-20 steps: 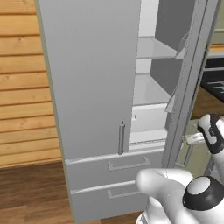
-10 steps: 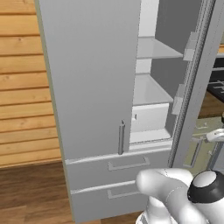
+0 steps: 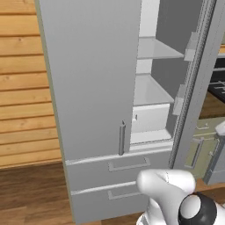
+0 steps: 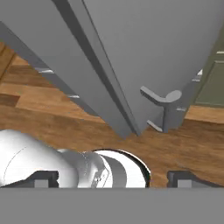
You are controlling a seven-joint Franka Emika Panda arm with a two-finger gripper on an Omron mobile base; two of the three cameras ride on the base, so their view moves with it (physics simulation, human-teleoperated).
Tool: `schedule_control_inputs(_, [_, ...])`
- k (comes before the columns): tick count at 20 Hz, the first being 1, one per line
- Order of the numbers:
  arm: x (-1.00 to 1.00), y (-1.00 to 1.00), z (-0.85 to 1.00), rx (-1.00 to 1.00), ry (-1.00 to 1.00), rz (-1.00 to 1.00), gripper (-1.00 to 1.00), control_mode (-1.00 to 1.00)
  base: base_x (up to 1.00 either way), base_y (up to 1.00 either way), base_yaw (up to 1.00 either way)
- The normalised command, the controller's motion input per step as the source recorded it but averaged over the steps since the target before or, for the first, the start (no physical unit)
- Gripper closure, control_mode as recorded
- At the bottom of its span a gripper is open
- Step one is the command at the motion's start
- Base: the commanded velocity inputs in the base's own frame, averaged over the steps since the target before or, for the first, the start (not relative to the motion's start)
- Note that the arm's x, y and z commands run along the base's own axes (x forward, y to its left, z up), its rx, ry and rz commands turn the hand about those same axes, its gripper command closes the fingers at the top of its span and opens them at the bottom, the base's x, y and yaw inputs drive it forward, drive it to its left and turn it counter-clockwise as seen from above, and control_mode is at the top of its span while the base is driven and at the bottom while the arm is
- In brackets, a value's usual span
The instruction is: Take the strawberry from the fridge and place it on top of the pancake, located on the dining counter.
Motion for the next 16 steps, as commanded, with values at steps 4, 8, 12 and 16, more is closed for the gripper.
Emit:
schedule_control_inputs(4, [-0.97, 0.99, 0.99, -0.36, -0.06, -0.02, -1.00, -1.00, 0.00, 0.00, 0.00])
schedule_control_inputs(8, [-0.47, 1.00, 0.98, -0.53, 0.00, -0.05, -1.00, -1.00, 0.00, 0.00, 0.00])
schedule_control_inputs(12, [-0.04, 1.00, 0.87, -0.64, 0.01, -0.12, -1.00, -1.00, 0.00, 0.00, 0.00])
schedule_control_inputs(16, [0.08, 0.88, 0.51, -0.64, 0.11, -0.17, -1.00, -1.00, 0.00, 0.00, 0.00])
